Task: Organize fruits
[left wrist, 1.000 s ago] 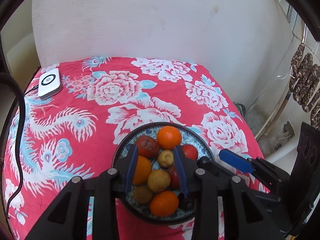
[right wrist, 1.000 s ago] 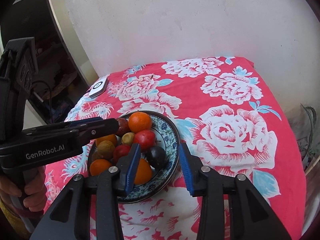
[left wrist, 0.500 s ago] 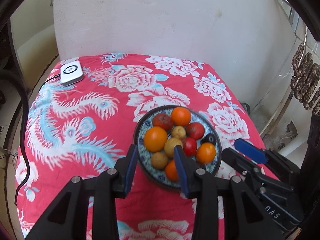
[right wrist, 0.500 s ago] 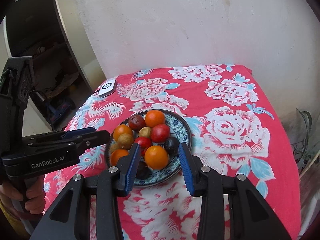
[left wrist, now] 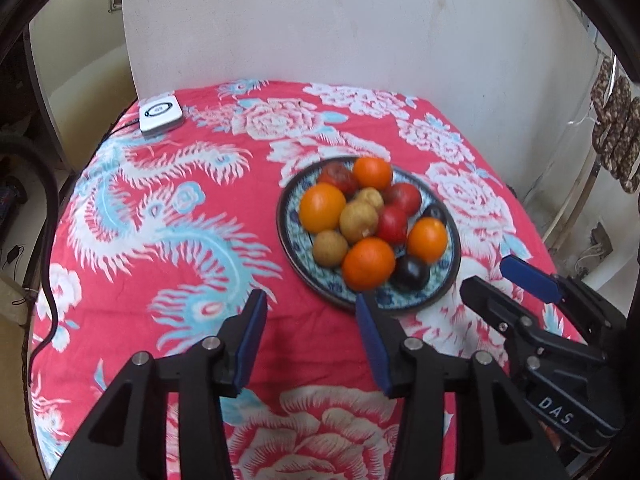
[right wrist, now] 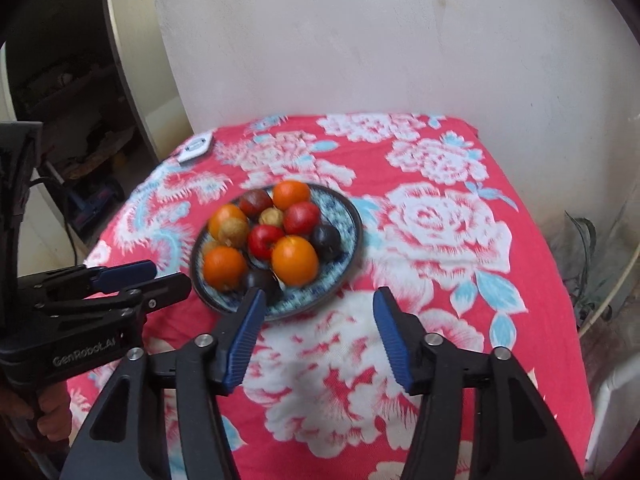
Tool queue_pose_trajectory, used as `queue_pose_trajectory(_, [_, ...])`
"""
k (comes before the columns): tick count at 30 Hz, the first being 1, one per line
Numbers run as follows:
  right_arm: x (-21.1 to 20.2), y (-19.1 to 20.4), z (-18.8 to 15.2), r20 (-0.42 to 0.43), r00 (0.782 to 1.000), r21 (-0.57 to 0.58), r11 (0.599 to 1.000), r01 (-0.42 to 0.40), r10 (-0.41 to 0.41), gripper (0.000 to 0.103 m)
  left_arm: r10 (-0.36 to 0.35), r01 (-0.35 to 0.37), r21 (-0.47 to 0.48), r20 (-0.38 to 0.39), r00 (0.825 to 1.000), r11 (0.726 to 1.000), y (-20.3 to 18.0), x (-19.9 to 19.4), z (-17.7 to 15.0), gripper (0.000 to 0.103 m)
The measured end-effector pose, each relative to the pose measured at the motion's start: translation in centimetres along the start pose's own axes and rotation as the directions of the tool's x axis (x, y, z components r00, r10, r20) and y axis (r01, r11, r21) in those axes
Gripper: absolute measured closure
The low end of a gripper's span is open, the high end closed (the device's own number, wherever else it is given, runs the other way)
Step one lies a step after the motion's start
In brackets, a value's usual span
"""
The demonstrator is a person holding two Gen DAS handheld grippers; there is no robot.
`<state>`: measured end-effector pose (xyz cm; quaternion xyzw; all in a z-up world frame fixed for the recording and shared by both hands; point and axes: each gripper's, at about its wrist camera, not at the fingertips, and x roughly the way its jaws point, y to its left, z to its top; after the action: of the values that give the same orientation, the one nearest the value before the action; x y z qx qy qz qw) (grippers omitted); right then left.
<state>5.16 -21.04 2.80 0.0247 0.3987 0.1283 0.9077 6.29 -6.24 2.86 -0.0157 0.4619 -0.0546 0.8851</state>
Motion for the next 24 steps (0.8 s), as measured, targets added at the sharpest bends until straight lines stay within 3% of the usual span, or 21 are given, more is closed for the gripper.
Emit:
queue_pose_trajectory(8, [1.8, -0.6, -0.7, -0.034, 0.997, -0.017, 0.998, 0.065, -0.065, 0.040, 0.053, -0.053, -0.021, 0.000, 0.999, 0.998, 0.0, 0.9, -0.7, 0.035])
queue_pose_trajectory(24, [2.3, -0.1, -1.3, -0.055, 0.993, -0.050, 0.994, 0.100, -0.102, 0.036, 0.084, -0.084, 0.012, -0.008, 0.996, 0.996, -0.8, 1.5, -2.0, 0.032])
